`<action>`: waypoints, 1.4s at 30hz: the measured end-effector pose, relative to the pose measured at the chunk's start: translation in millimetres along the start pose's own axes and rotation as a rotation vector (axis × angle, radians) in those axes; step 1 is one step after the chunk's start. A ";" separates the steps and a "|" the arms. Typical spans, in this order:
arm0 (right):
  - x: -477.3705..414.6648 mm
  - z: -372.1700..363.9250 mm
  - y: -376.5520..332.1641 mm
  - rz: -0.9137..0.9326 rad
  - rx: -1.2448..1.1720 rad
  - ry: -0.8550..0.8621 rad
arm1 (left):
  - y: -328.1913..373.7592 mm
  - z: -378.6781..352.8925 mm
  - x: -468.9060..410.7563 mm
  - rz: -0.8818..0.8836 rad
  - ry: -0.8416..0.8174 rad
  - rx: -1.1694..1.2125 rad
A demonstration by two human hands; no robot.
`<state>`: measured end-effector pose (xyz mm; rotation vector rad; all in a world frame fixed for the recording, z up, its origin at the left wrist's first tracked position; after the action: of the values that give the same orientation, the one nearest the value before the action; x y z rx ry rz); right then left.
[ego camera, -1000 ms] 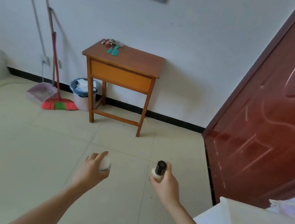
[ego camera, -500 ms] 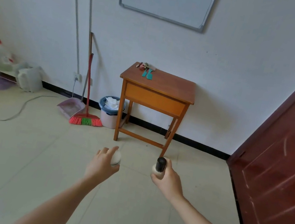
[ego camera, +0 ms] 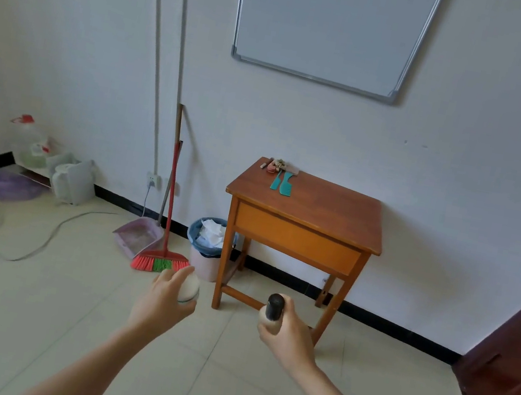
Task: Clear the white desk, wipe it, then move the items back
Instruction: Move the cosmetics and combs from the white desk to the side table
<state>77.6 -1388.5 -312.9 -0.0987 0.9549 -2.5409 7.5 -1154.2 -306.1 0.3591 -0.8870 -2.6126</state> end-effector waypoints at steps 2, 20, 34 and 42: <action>-26.8 -7.3 -3.3 0.017 0.006 -0.033 | -7.8 -4.9 -18.3 0.024 0.005 0.013; -258.1 -40.2 -32.7 -0.081 0.022 0.040 | -53.3 -11.6 -273.1 -0.054 -0.079 0.012; -335.0 2.7 74.6 -0.447 -0.044 0.277 | 21.3 -111.8 -415.6 -0.206 -0.289 0.112; -409.5 72.5 154.5 -0.478 -0.142 0.289 | 112.5 -197.1 -490.8 -0.327 -0.356 0.031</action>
<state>520.7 -1369.2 -324.3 0.0017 1.3610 -2.9742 547.7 -1141.6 -327.6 0.0446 -1.0576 -3.0291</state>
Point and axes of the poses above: each hand's wrist, its own x-axis away from the middle knuckle, its own z-axis out of the back of the hand, y = z × x, the point moved 5 cm from there along -x, towards the middle knuckle, and after that the axes turned 2 degrees about -y, right-handed, at the moved point
